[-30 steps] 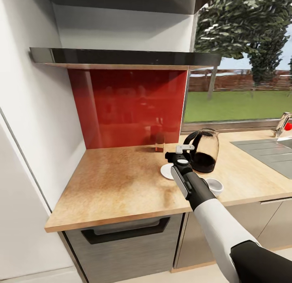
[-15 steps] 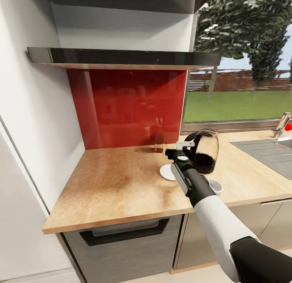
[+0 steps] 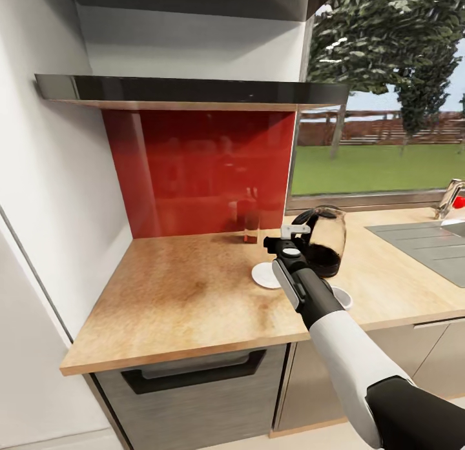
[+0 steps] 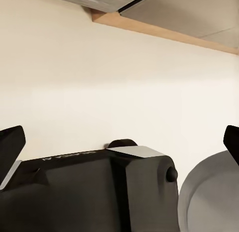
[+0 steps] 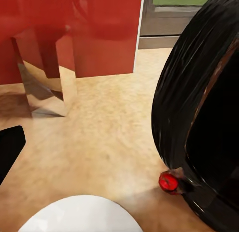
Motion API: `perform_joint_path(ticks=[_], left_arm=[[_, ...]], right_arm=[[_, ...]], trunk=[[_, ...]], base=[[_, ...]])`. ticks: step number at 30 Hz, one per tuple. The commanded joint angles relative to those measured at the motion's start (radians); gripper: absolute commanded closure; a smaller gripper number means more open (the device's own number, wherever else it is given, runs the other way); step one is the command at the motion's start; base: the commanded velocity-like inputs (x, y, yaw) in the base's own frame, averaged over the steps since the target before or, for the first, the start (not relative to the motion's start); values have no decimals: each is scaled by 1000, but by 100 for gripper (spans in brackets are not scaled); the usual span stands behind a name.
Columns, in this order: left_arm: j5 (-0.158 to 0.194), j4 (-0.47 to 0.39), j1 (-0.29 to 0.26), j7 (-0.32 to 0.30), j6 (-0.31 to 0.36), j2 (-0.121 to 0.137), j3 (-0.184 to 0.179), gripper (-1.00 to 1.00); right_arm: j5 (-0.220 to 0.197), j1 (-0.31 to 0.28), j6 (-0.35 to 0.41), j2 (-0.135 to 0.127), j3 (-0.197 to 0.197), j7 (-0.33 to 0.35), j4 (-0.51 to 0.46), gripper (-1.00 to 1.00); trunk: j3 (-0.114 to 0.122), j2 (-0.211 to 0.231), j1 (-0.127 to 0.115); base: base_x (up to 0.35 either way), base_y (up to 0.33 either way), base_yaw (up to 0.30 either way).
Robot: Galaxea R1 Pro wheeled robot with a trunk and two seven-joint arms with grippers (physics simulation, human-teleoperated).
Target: Set up a coffee station on the kitchen countertop: keep the coffee maker on the countertop, move the bottle of coffee from the kitchen shelf to the counter next to the coffee maker, place a paper coffee filter on top of the coffee maker, put the saucer next to the coffee maker with the coffee cup on the saucer, and place the electric kettle next to the coffee maker.
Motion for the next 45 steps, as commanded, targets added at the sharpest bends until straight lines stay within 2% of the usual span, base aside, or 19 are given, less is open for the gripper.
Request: perform_joint_path(ticks=[1, 45], left_arm=[[6, 1, -1, -1, -7, 0, -9, -100], [6, 1, -1, -2, -7, 0, -8, -100]], right_arm=[[-10, -1, 3, -1, 4, -9, -1, -100], [-12, -1, 3, -3, 2, -9, 1, -100]], trunk=[[-1, -1, 0], [-1, -1, 0]], base=[[107, -1, 0], [23, 0, 0]])
